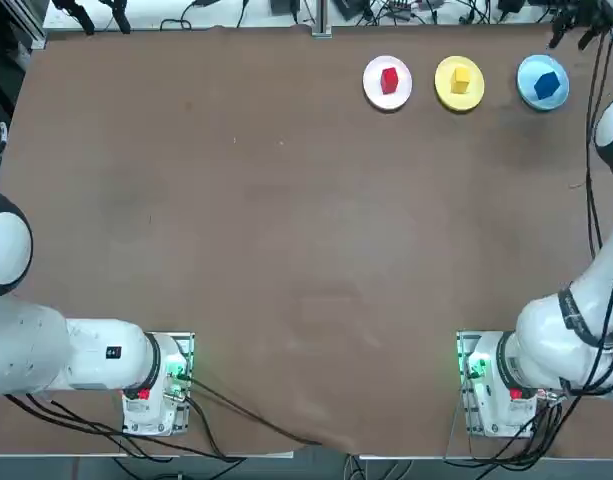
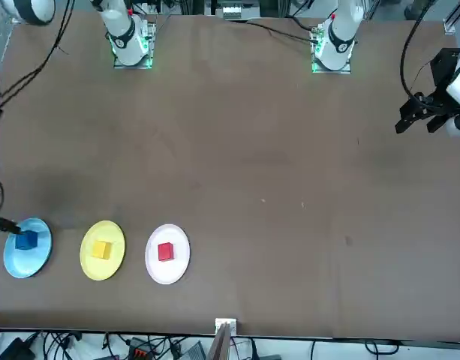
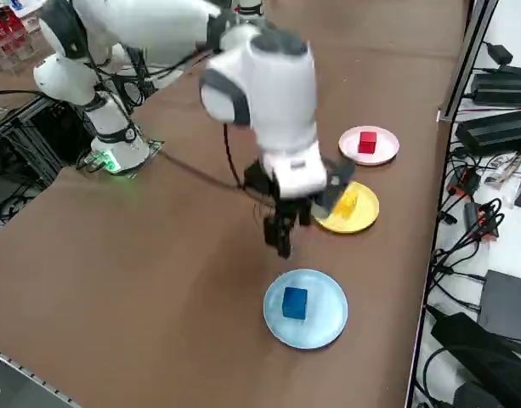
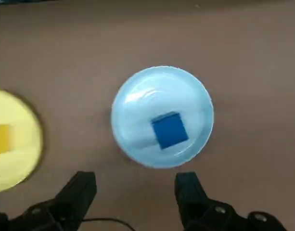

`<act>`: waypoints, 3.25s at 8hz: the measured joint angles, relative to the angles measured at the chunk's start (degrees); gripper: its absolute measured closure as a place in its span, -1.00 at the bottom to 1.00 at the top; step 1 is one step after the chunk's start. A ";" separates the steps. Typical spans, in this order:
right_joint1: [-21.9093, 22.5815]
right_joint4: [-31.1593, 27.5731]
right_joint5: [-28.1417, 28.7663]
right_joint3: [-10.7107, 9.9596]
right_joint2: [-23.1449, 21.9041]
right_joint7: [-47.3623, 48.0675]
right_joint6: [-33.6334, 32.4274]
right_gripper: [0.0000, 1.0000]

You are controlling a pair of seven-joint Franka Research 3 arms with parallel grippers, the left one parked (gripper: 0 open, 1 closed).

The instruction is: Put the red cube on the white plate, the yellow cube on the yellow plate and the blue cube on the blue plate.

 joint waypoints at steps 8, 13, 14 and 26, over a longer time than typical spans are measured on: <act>11.75 -0.84 6.73 0.32 -17.79 3.48 -30.23 -1.00; 13.34 -30.89 3.43 0.34 -37.74 4.13 -11.69 -1.00; 14.29 -34.50 2.52 0.36 -40.35 4.32 -10.68 -1.00; 14.92 -33.97 5.19 0.08 -42.02 9.62 -13.35 -1.00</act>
